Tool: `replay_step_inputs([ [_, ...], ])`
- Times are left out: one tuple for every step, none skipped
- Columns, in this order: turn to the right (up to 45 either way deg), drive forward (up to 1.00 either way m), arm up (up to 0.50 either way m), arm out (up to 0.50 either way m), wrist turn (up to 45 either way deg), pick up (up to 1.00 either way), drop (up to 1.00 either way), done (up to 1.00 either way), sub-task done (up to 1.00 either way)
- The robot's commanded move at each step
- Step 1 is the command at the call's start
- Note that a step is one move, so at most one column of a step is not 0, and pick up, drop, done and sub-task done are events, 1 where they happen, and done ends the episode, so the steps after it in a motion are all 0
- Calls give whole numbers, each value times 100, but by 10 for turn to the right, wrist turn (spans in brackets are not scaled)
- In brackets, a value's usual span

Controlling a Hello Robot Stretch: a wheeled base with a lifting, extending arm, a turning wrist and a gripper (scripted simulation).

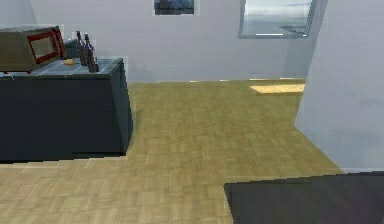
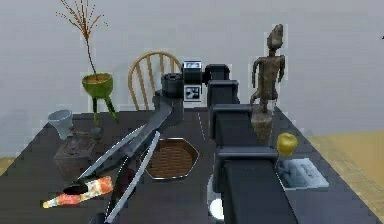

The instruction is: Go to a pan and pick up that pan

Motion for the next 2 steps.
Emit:
replay_step_inputs([
  [0, 0, 0, 0, 450, 0, 0, 0, 0],
  [0, 0, 0, 0, 450, 0, 0, 0, 0],
])
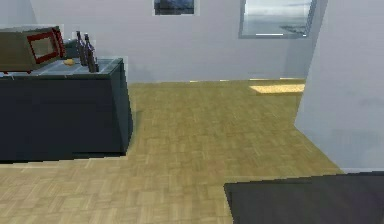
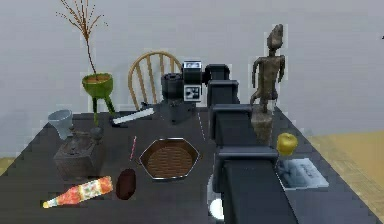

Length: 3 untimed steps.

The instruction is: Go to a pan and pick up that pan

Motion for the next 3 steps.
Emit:
replay_step_inputs([
  [0, 0, 0, 0, 180, 0, 0, 0, 0],
  [0, 0, -30, 0, 0, 0, 0, 0, 0],
  [0, 0, 0, 0, 0, 100, 0, 0, 0],
])
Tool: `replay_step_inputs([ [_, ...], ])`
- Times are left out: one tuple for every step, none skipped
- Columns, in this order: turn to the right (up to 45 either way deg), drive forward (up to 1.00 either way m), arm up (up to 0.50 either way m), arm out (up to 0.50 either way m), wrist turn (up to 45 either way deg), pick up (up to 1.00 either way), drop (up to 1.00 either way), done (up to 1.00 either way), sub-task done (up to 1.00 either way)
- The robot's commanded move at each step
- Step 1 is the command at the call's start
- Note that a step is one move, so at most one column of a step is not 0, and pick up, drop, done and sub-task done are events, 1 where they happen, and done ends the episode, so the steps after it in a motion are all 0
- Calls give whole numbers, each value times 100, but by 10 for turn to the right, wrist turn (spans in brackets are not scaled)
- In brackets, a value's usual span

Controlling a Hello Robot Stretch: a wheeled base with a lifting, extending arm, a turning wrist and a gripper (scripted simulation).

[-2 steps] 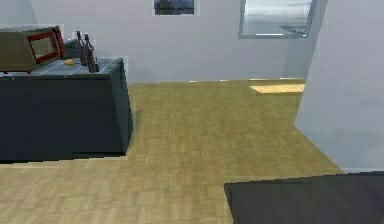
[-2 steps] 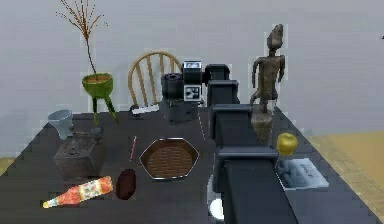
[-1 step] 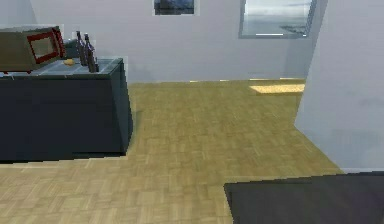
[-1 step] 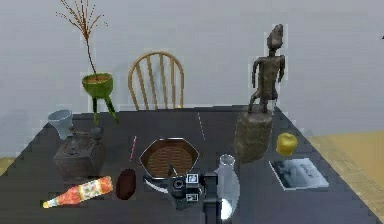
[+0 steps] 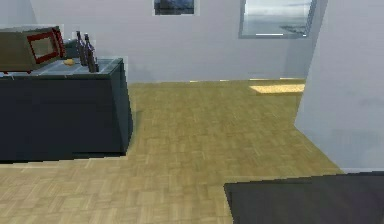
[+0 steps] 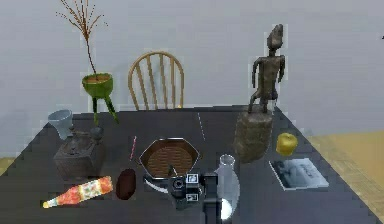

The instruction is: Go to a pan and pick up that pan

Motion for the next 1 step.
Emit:
replay_step_inputs([
  [0, 0, 10, 0, 0, 0, 0, 0, 0],
])
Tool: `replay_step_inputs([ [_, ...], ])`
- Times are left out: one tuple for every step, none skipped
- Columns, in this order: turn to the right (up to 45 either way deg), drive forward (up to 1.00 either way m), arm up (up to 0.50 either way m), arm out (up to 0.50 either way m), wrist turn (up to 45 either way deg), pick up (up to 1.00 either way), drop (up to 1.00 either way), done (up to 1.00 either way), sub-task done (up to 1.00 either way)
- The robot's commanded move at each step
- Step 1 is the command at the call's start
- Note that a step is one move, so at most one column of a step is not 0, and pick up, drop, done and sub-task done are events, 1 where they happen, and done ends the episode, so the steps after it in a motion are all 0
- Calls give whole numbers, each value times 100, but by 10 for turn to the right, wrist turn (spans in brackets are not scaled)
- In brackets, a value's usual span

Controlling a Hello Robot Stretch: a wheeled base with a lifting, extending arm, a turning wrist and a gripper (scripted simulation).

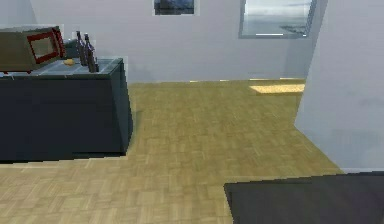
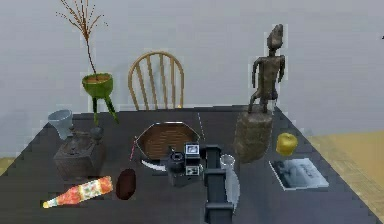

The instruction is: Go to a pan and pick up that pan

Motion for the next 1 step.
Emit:
replay_step_inputs([
  [0, 0, 0, 0, 0, 0, 0, 100, 0],
])
